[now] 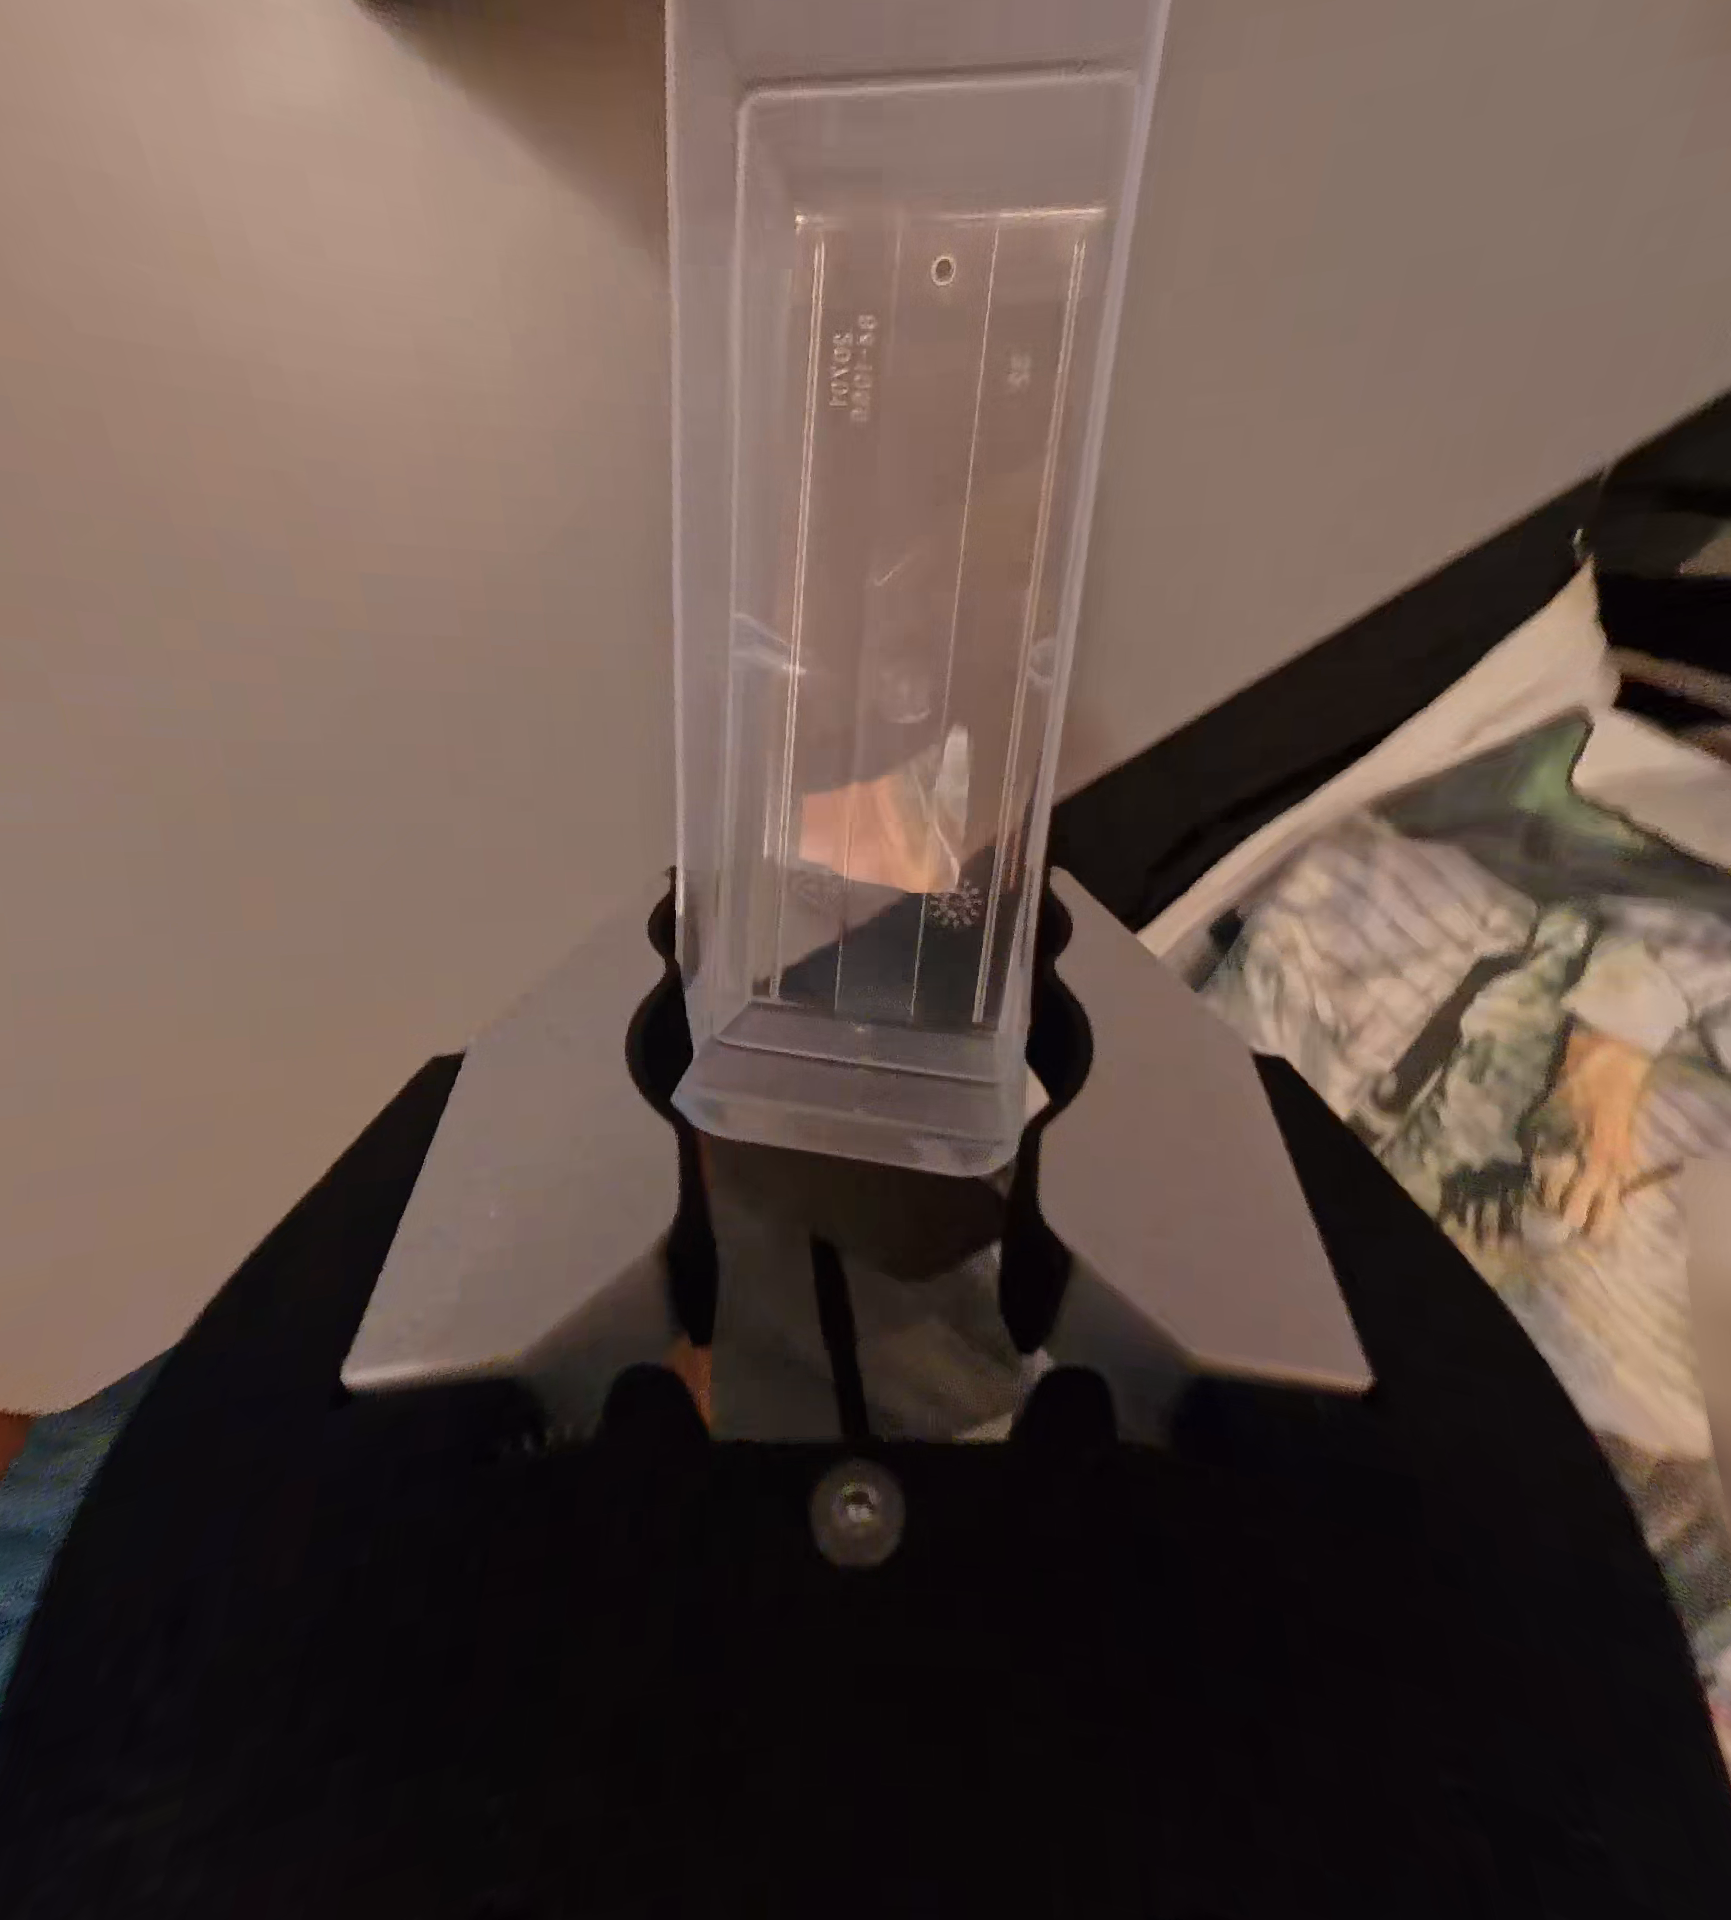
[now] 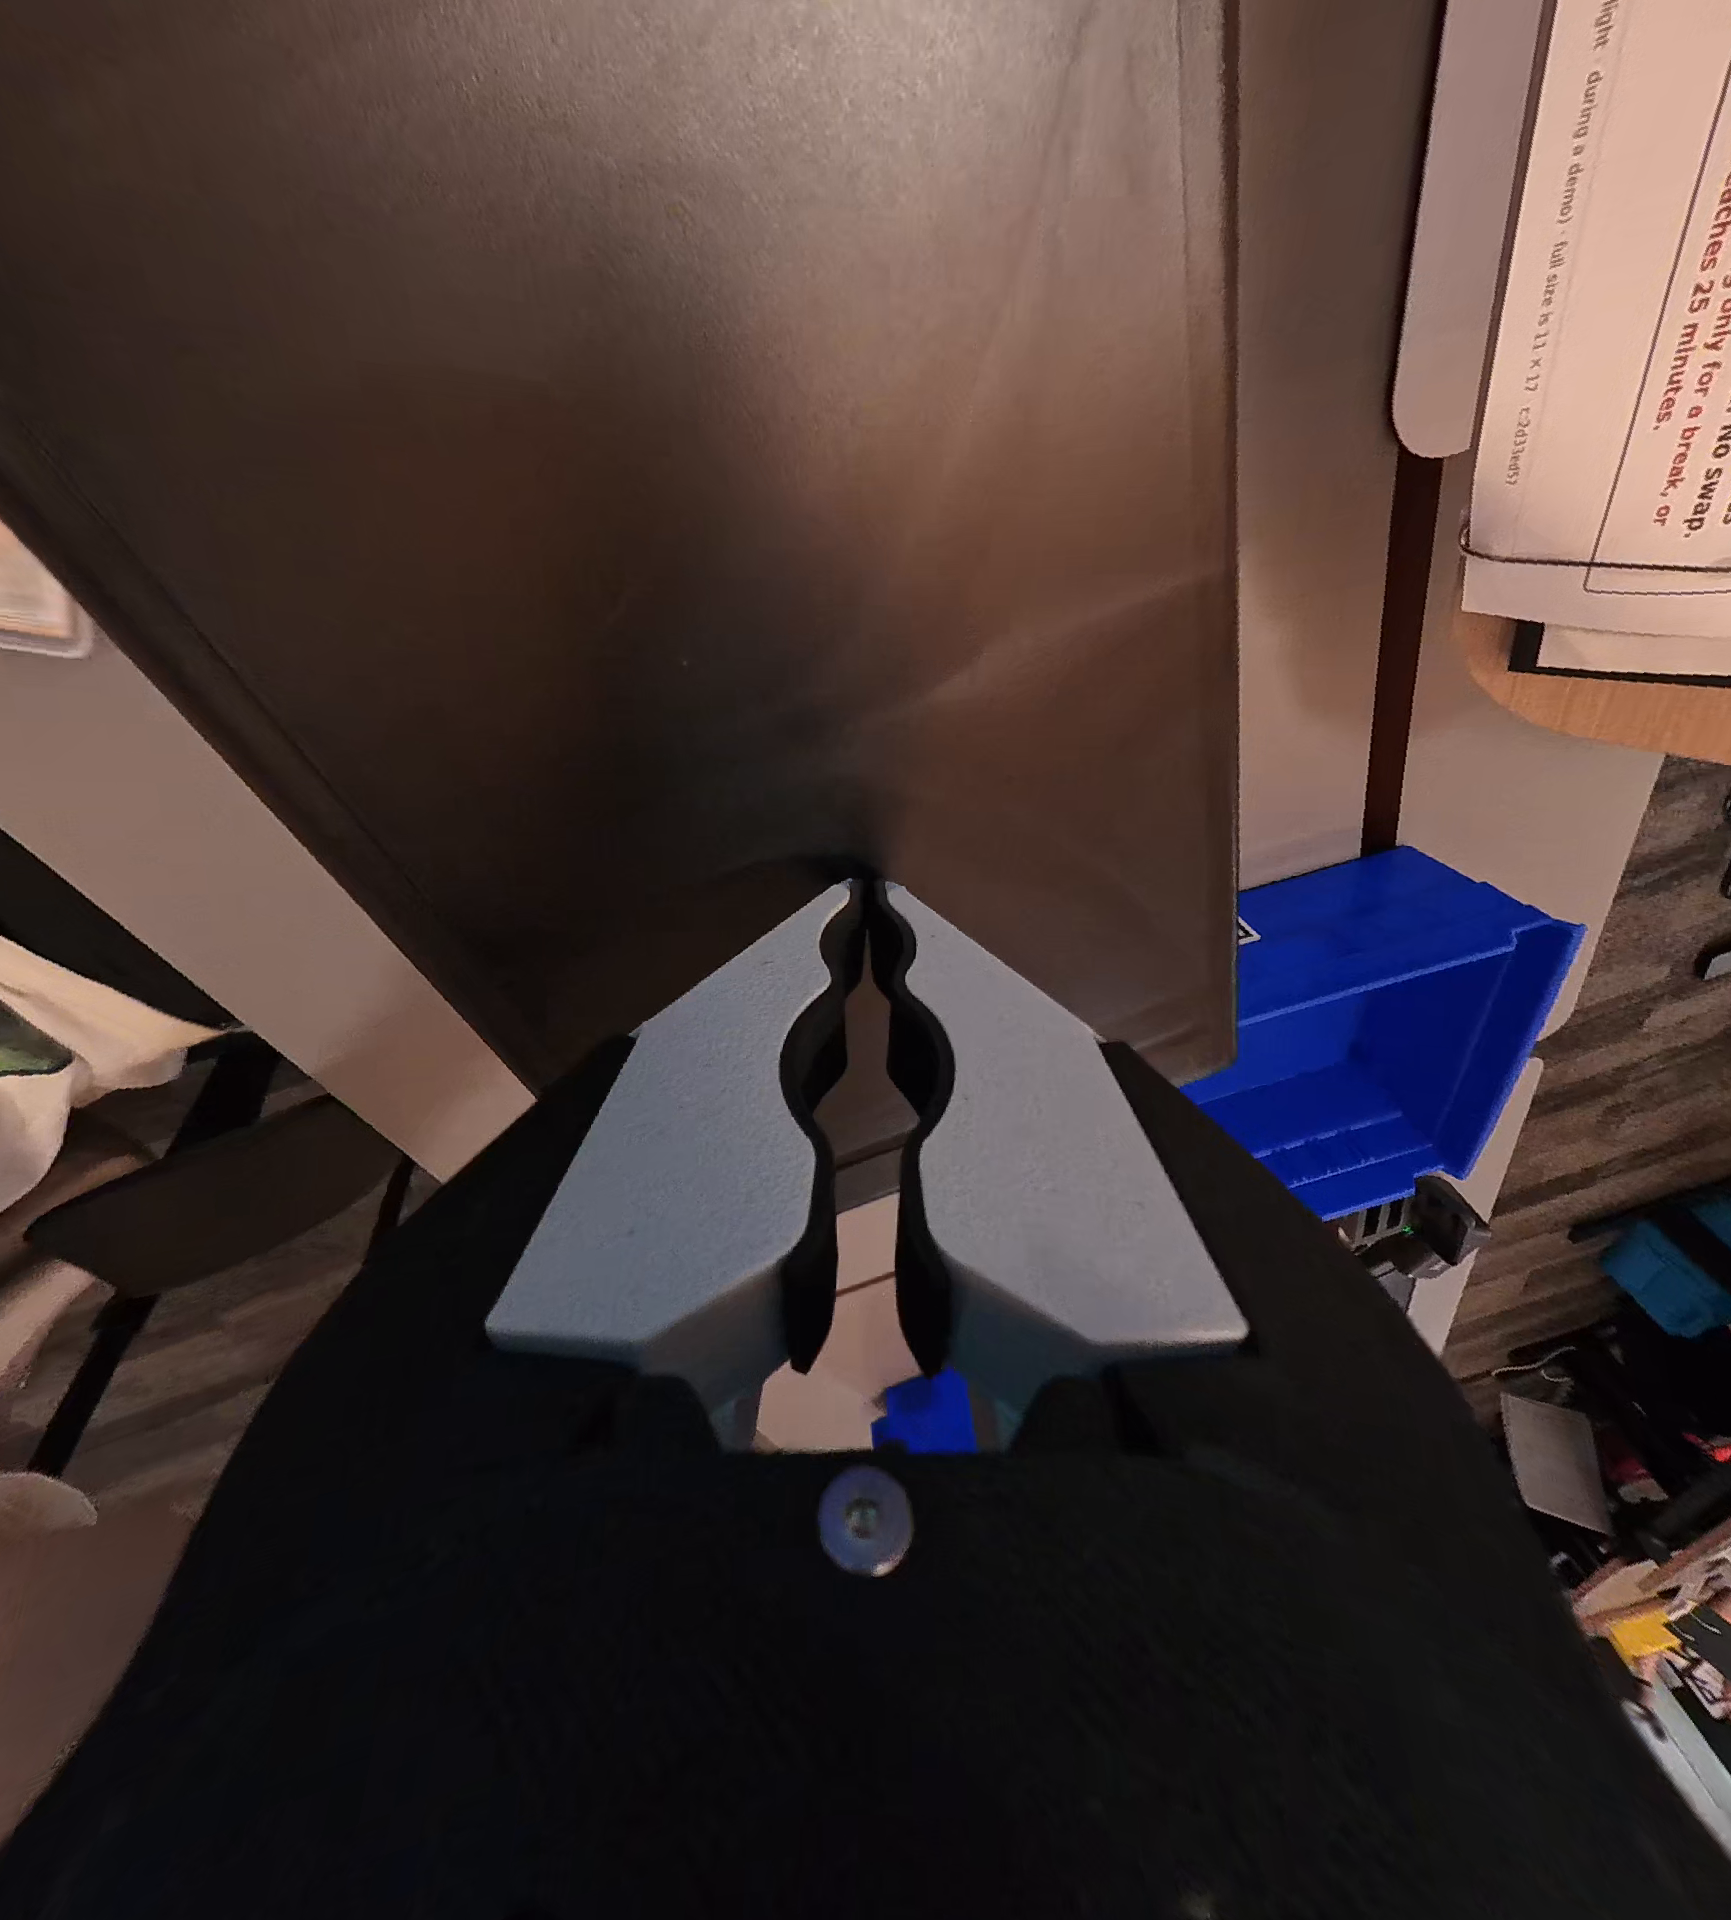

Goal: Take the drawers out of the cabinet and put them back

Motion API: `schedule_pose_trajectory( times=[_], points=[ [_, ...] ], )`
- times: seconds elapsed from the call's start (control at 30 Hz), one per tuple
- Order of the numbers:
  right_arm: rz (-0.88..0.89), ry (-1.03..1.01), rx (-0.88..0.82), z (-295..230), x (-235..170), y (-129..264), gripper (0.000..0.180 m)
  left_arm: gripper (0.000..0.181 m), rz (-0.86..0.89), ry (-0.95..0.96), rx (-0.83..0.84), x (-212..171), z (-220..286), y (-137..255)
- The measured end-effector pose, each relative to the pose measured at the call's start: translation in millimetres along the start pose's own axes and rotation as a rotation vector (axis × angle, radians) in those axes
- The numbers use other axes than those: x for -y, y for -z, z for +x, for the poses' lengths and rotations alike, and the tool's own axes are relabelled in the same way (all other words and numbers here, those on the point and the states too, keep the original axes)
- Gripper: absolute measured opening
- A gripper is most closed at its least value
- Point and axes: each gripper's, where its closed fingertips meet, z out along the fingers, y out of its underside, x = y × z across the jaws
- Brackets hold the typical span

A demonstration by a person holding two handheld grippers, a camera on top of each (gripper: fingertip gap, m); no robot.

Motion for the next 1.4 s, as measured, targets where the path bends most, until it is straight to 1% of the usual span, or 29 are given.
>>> schedule_pose_trajectory(
  times=[0.2, 0.27, 0.37, 0.57, 0.77, 0.9, 1.03, 1.23, 1.4],
  points=[
    [-0.027, 0.017, -0.002, 0, 0, 0, 0.000, 0.062, 0.119, 0.070, 0.042, 37, 15, -22],
    [-0.025, 0.020, -0.002, 0, 0, 0, 0.000, 0.062, 0.162, 0.090, 0.031, 47, 22, -27],
    [-0.016, 0.018, -0.002, 0, 0, 0, 0.000, 0.062, 0.209, 0.119, 0.016, 63, 28, -29],
    [-0.006, 0.017, -0.001, 0, 0, 0, 0.000, 0.062, 0.213, 0.162, 0.056, 79, 23, -21],
    [-0.012, 0.015, -0.001, 0, 0, 0, 0.000, 0.062, 0.191, 0.215, 0.120, 81, 20, -22],
    [-0.010, 0.011, 0.002, 0, 0, 0, 0.000, 0.062, 0.189, 0.228, 0.136, 86, 27, -25],
    [-0.008, 0.007, 0.002, 0, 0, 0, 0.000, 0.062, 0.181, 0.260, 0.131, 90, 31, -23],
    [0.002, 0.006, 0.000, 0, 0, 0, 0.000, 0.062, 0.138, 0.298, 0.159, 88, 25, -19],
    [0.025, -0.003, 0.018, 0, 0, 0, 0.000, 0.062, 0.117, 0.340, 0.134, 91, 28, -21]
  ],
)
